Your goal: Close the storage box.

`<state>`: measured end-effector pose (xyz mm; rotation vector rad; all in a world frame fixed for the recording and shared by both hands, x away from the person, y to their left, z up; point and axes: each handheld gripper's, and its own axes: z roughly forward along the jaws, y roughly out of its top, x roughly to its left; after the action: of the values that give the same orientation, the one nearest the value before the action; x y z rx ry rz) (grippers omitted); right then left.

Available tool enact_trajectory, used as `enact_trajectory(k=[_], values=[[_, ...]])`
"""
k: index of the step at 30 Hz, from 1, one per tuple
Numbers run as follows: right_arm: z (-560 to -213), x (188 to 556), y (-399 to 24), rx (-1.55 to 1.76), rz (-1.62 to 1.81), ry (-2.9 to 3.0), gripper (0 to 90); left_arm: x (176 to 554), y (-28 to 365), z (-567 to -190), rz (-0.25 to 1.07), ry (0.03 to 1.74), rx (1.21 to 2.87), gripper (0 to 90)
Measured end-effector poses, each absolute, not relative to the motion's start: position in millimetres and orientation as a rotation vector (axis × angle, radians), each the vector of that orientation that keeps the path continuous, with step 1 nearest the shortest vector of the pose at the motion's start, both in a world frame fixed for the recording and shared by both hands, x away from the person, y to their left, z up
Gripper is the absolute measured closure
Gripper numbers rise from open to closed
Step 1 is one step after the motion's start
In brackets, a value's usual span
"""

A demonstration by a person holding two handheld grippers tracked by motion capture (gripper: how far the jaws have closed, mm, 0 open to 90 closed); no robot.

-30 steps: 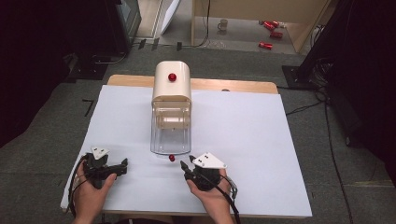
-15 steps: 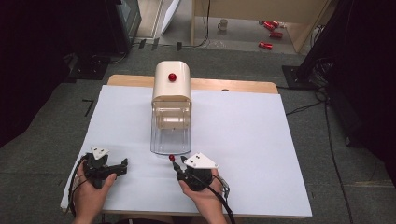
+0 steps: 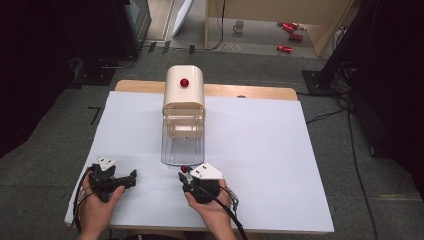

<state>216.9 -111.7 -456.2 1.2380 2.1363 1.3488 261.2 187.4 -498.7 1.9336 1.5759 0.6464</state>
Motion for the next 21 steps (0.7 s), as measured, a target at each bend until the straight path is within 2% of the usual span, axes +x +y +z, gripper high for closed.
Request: enact_trajectory(k=[13, 21], values=[[-459.9, 220.6, -109.5, 1.278, 1.345, 2.111, 75.6, 261.3, 187.4, -498.7, 0.646, 1.576, 1.933, 0.0], [-459.6, 220.6, -109.7, 1.276, 1.339, 2.12, 76.9, 261.3, 187.4, -498.7, 0.646, 1.576, 1.933, 0.0]])
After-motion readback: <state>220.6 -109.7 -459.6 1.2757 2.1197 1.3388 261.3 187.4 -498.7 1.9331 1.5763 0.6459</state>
